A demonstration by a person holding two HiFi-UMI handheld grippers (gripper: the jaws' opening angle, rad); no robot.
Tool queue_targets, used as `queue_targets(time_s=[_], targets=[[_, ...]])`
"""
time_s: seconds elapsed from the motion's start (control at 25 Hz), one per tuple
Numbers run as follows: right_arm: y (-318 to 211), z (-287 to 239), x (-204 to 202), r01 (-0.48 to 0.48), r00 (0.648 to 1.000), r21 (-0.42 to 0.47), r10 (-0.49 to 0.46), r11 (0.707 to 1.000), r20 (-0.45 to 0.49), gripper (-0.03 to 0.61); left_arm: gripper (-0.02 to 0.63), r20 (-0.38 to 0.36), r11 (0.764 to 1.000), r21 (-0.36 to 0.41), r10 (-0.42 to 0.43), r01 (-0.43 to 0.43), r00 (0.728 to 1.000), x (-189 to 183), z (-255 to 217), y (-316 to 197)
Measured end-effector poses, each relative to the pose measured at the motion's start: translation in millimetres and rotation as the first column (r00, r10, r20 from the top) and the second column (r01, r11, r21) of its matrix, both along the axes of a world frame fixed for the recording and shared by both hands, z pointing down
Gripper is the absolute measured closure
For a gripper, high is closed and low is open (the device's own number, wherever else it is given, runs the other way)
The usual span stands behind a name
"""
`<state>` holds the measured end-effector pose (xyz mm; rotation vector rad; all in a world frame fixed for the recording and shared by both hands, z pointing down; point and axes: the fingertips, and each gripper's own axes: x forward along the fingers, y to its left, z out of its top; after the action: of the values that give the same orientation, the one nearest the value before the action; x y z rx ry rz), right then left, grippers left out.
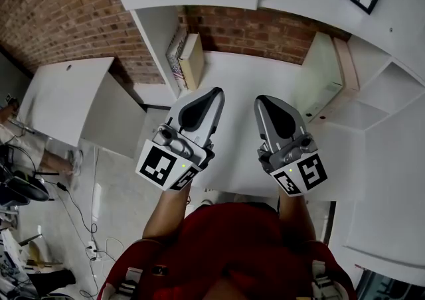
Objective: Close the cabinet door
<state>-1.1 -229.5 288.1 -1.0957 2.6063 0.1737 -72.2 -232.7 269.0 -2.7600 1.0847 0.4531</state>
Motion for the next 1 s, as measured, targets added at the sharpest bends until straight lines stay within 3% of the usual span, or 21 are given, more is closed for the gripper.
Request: queue_targets(time_s=[0.44, 1.0], targets=[[23, 7, -21, 0.035, 0.999, 0.000, -0.035, 0.999, -0.032, 0.565, 0.614, -0.026, 0.999, 0.011, -0.037, 0.037, 0.999, -24, 5, 21], [33, 7, -26, 0.045, 0.998, 0.009, -0.045, 0.999, -0.040, 0.566, 0.614, -0.011, 0.999, 0.026, -0.043, 0.043, 0.999, -23, 1, 31]])
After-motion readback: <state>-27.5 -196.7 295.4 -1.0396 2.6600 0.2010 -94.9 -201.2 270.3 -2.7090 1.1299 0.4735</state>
